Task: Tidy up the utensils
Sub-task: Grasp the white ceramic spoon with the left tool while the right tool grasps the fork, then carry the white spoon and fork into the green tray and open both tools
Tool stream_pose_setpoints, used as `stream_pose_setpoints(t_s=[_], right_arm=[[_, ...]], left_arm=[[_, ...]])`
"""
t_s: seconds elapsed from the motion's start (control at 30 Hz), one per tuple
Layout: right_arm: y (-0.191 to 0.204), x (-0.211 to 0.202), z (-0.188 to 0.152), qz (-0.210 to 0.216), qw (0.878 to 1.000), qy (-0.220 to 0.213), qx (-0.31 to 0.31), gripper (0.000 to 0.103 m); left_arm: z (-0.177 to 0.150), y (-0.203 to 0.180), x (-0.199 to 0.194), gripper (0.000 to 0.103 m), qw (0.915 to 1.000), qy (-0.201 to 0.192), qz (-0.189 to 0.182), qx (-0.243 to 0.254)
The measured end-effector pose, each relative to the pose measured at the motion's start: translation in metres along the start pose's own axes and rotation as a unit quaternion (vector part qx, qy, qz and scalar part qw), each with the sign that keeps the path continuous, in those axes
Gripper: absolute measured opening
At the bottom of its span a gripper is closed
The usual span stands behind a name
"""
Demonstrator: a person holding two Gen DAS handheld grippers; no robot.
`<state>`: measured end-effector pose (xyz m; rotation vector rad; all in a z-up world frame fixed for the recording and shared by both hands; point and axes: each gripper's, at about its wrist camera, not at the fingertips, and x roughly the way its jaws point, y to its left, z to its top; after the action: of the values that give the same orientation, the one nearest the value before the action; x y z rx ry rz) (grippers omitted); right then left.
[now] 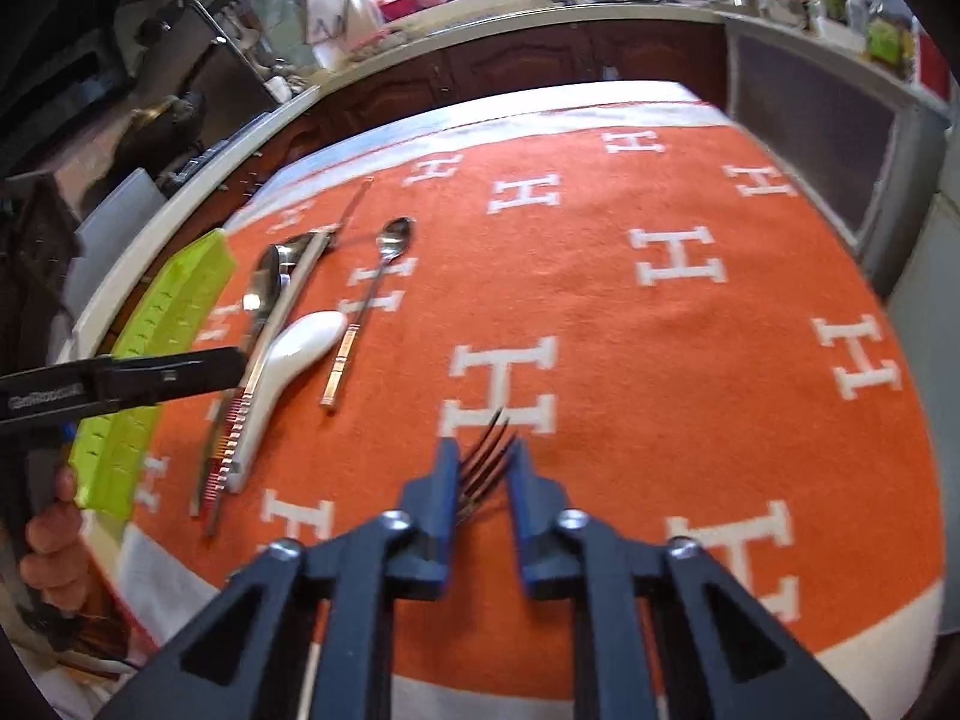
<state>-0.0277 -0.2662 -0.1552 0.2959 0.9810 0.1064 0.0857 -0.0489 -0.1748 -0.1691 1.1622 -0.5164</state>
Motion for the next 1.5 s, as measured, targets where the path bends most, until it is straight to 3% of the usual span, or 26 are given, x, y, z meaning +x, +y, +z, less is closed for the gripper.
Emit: stream_pose_setpoints(t_s=[0.4,0.73,0.8,1.0,1.3,1.4,1.47,1.5], right_arm=[[-0.012,-0.01,0.02,0.012,0.999,-0.026,0.022,0.005],[-0.016,-0.005,0.024,0.021,0.999,-0.017,0.032,0.005],[-0.016,-0.004,0.025,0.022,0.999,-0.016,0.032,0.005],[-0.017,0.0,0.025,0.025,0.999,-0.01,0.034,0.005],[-0.015,0.001,0.024,0.029,0.999,-0.005,0.039,0.005],[-0.013,-0.001,0.025,0.033,0.999,-0.007,0.037,0.004],[-0.011,-0.004,0.027,0.037,0.999,-0.01,0.036,0.004],[-0.009,-0.006,0.028,0.039,0.999,-0.012,0.035,0.003]], left_arm=[[0.01,0.005,0.021,0.031,0.9991,0.028,-0.021,-0.025],[0.014,0.015,0.035,0.03,0.9963,0.043,-0.046,-0.059],[0.015,0.014,0.037,0.022,0.9962,0.045,-0.046,-0.059],[0.016,0.005,0.044,0.02,0.9956,0.048,-0.057,-0.057],[0.015,-0.026,0.043,0.018,0.9997,0.018,0.012,0.012],[0.015,-0.03,0.039,0.014,0.9995,0.012,0.017,0.025],[0.016,-0.03,0.034,0.001,0.9996,0.006,0.011,0.027],[0.016,-0.029,0.032,0.002,0.9995,0.003,0.013,0.028]])
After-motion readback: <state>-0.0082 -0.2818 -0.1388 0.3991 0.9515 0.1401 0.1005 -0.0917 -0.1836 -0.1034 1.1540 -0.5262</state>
